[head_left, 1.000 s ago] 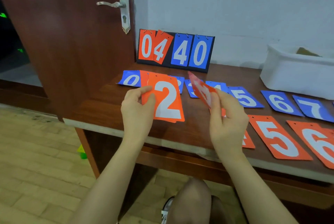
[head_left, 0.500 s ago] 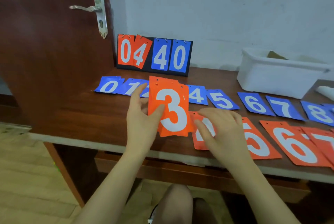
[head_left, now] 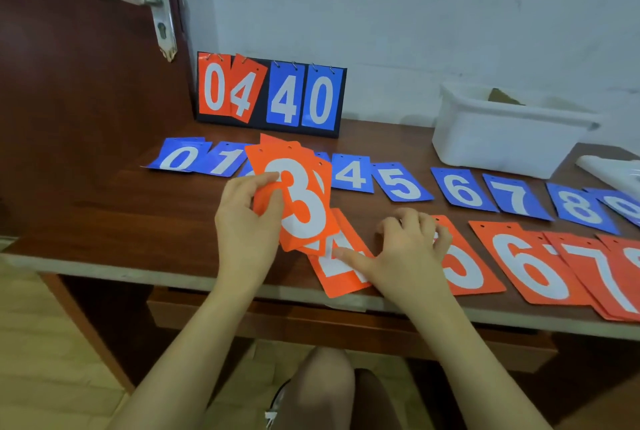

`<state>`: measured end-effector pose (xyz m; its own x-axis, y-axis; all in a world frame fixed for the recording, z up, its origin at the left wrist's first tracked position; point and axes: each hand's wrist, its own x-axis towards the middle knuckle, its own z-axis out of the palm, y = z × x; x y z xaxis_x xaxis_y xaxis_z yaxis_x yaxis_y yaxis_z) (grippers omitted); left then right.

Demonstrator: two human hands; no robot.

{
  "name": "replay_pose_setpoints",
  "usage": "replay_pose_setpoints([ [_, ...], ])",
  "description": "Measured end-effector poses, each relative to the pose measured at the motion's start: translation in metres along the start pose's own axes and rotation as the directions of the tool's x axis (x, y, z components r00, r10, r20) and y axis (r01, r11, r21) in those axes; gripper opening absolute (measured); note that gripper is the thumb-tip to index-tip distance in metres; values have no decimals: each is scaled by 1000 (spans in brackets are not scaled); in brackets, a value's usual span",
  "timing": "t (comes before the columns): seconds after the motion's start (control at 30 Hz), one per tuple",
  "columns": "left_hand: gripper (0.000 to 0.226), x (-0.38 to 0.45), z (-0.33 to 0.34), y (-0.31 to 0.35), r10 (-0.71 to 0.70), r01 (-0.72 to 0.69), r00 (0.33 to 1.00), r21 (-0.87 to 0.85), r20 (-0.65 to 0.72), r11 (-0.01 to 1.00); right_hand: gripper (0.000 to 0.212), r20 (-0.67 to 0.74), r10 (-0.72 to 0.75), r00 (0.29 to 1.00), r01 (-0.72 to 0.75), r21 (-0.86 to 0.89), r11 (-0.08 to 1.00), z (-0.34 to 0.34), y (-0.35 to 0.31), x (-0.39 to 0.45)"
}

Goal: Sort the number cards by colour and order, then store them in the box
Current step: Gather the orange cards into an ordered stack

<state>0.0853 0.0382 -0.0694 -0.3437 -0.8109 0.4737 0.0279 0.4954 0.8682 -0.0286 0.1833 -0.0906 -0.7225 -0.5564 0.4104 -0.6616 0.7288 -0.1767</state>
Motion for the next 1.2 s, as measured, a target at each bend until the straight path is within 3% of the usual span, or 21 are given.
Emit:
replay_pose_setpoints([
  [0.1, 22, 5, -4, 1, 2, -3, 1000, -9, -22, 1000, 82, -58, 71, 996, -66, 73, 995, -2, -10, -6],
  [0.2, 22, 9, -5, 1, -14, 14, 1000, -2, -16, 1000, 83, 71, 125, 990, -130, 82, 988, -3, -19, -5],
  [0.37, 21, 6, -5, -1, -34, 33, 999, -4, -20, 999, 64, 305, 126, 944, -173, 133, 976, -7, -29, 13],
  [0.43, 21, 5, -6, -3, -41, 41, 999, 5, -21, 999, 62, 310, 112, 944, -168, 162, 972, -6, -31, 12],
  [0.5, 21, 4, -10, -5, -40, 41, 999, 20, -31, 999, 55, 180, 46, 983, -83, 205, 975, -2, -28, 2],
  [0.6, 21, 0, -15, -10, -32, 34, 998, 42, -45, 999, 30, -48, -246, 968, 251, 155, 956, 0, -24, -16],
  [0.67, 20, -3, -18, -12, -51, 53, 998, 39, -48, 998, 34, -34, -291, 956, 292, 184, 939, -3, -21, -19],
  [0.83, 22, -12, -24, -13, -68, 72, 997, 84, -47, 994, 69, 155, -453, 878, 389, 320, 864, -12, -8, -25],
  [0.93, 22, -17, -28, -10, -70, 74, 996, 92, -51, 993, 59, 196, -517, 834, 421, 379, 824, -19, -2, -28],
  [1.0, 22, -20, -31, -8, -62, 68, 997, 111, -56, 992, 39, 123, -560, 820, 490, 355, 796, -21, -1, -34],
  [1.07, 22, -22, -34, -8, -61, 70, 996, 133, -67, 989, 22, -154, -476, 866, 499, 317, 806, -16, -1, -41],
  [1.13, 22, -25, -35, -9, -79, 88, 995, 158, -58, 984, 24, -385, -187, 904, 365, 463, 808, -17, -3, -45],
  [1.2, 22, -30, -30, -8, -123, 122, 992, 150, 1, 981, 29, -468, 66, 881, 274, 620, 736, -21, -6, -43],
])
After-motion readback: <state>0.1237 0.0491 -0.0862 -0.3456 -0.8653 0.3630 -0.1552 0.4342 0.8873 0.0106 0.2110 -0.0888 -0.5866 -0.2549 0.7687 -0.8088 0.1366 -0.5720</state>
